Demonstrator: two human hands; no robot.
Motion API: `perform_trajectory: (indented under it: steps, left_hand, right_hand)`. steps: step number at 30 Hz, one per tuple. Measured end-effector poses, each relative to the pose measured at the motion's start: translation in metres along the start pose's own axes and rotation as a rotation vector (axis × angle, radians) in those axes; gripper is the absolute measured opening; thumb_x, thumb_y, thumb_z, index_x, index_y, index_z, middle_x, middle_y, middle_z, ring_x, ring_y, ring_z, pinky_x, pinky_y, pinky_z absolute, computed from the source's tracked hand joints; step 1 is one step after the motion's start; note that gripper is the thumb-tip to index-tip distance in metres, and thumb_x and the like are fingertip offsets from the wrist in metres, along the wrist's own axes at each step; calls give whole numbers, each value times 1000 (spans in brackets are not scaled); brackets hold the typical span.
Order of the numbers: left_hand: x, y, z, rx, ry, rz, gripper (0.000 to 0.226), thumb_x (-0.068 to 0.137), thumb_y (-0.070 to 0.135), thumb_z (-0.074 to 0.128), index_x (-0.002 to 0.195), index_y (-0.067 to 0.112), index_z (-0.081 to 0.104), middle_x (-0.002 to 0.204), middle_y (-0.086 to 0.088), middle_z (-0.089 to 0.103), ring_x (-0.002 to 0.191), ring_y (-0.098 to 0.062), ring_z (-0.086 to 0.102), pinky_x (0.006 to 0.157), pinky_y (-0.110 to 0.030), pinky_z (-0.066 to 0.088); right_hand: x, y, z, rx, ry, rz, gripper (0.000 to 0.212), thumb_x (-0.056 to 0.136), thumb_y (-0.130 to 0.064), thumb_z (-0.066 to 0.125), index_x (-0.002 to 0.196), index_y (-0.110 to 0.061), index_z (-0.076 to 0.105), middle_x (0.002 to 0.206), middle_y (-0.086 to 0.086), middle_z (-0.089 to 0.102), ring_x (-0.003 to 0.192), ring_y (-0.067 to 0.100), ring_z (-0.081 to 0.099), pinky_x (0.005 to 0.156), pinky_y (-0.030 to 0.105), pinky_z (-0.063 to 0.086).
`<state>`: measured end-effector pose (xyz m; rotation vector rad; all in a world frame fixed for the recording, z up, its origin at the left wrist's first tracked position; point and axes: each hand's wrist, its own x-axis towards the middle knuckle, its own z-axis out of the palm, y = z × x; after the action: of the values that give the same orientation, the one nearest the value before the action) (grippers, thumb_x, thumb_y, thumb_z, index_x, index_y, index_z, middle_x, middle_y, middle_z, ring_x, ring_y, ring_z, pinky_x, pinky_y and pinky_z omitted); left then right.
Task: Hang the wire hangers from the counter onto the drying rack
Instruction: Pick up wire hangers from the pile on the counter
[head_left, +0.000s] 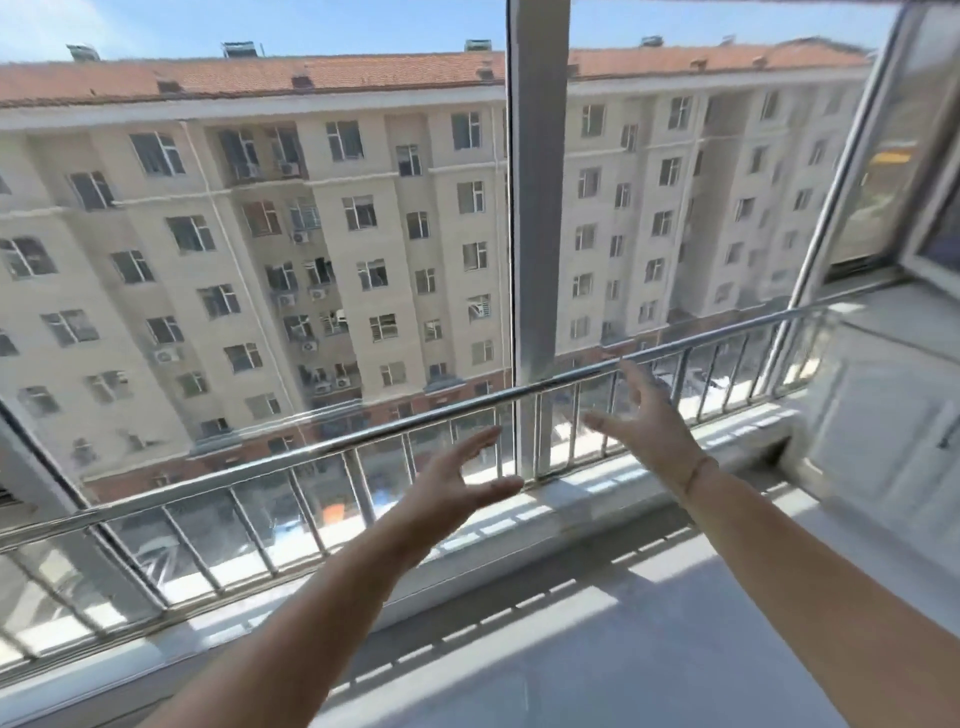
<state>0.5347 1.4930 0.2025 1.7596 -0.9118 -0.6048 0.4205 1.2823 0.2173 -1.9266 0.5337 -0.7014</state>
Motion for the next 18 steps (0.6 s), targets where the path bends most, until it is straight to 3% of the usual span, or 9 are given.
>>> perform_trajectory:
  steps: [6,12,16,18]
  left_hand:
    - [70,34,122,-16,-120,70,72,73,33,76,137,34,43,143,10,43,129,-5,36,107,-26,22]
    - [138,68,237,-11,-254,139,83,64,43,79,138,32,44,142,10,45,130,-5,39,114,-35,24]
    - [179,86,311,13,-341,187,76,71,32,79,138,28,44,134,16,48,126,-3,42,110,-28,26]
    - [199,93,347,30,-396,220,72,73,29,78,137,26,44,134,15,48,125,-1,42,108,-23,26]
  right_hand:
    - [2,70,-123,-78,170,84,83,72,-25,77,141,-20,31,145,10,31,133,26,33,108,40,33]
    - [-7,121,-242,-135,306,141,85,69,-34,78,140,-23,33,132,8,36,123,23,39,108,43,34]
    - [-17,153,-310,-137,406,199,79,76,-24,74,141,-24,30,140,9,31,131,24,35,100,23,38]
    - [-21,170,-340,-148,470,228,81,76,-25,74,142,-24,29,144,6,29,135,21,31,106,31,35]
